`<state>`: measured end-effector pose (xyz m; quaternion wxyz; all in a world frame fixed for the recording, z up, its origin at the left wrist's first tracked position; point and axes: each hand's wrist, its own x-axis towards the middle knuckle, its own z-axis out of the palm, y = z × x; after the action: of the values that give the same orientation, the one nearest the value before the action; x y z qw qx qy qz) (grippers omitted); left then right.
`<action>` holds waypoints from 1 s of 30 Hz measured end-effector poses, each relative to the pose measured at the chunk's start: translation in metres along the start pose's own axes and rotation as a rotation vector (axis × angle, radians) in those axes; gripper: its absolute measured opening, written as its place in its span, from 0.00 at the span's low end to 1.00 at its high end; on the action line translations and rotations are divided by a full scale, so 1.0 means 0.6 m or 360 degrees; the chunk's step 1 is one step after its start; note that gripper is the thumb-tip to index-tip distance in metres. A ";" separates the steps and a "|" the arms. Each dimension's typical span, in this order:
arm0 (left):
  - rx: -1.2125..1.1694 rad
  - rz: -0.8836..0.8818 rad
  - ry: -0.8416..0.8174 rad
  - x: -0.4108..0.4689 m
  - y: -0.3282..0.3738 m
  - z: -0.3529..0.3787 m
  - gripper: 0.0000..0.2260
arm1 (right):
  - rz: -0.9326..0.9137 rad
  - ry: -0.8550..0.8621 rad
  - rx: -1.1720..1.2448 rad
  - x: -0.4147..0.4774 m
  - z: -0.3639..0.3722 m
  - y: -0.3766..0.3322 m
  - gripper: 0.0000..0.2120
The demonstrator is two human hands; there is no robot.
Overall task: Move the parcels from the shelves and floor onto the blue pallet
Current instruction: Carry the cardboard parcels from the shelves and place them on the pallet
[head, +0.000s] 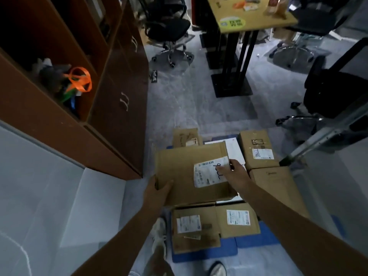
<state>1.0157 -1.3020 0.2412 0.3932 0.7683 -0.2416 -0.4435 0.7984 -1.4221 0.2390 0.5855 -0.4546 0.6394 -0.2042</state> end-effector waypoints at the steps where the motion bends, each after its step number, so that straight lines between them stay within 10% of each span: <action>1: 0.0006 -0.0029 -0.0004 0.033 -0.013 0.005 0.24 | 0.0036 -0.0027 -0.0032 0.030 0.012 0.009 0.20; 13: 0.0189 -0.0354 -0.0198 0.406 -0.265 0.089 0.33 | 0.0343 0.0175 -0.0188 0.360 0.175 0.235 0.17; 30: 0.0085 -0.0466 -0.0344 0.478 -0.357 0.087 0.32 | 0.0352 0.0061 -0.0367 0.458 0.189 0.291 0.23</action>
<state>1.1157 -1.4058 -0.0903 0.2758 0.7533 -0.1796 -0.5694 0.8719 -1.5288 -0.0803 0.5359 -0.4418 0.7158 -0.0723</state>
